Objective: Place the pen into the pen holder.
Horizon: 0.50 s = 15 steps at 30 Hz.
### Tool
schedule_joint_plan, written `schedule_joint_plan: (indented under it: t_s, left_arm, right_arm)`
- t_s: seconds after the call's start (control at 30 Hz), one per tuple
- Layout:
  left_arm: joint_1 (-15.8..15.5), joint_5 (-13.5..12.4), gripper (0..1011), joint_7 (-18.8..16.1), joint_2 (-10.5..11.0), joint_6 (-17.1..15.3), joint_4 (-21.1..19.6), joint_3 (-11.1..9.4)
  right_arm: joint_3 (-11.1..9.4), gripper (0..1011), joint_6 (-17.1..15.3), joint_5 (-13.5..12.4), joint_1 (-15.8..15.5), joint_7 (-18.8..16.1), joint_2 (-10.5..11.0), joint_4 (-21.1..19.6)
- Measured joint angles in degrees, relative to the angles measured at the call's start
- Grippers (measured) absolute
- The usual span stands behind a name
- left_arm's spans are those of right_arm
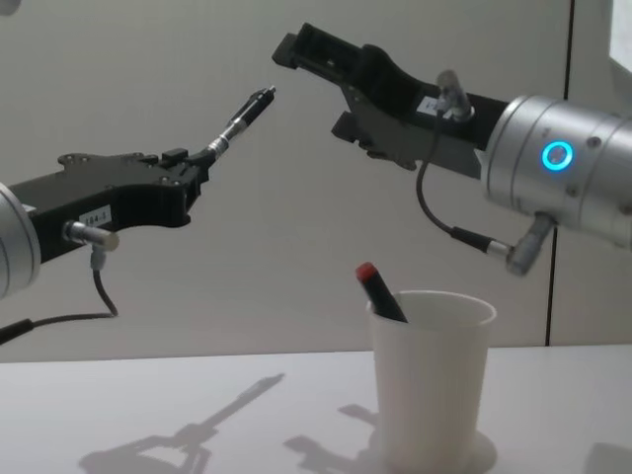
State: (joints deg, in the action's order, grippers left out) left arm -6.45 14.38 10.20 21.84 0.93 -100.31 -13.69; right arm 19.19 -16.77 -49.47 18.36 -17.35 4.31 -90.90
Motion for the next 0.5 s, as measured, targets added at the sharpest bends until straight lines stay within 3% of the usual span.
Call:
schedule_joint_plan:
  t_s: [0.23,0.5]
  left_arm:
    - [0.0,0.1,114,0.1,0.0,0.1,0.0,0.0]
    - [0.1,0.2,114,0.2,-0.1,0.1,0.1,0.0]
  right_arm:
    - [0.7,1001,-1.9,0.4,0.8,2.8,-0.8,1.7]
    - [1.8,1001,-3.9,0.1,2.3,2.9,-2.4,5.0]
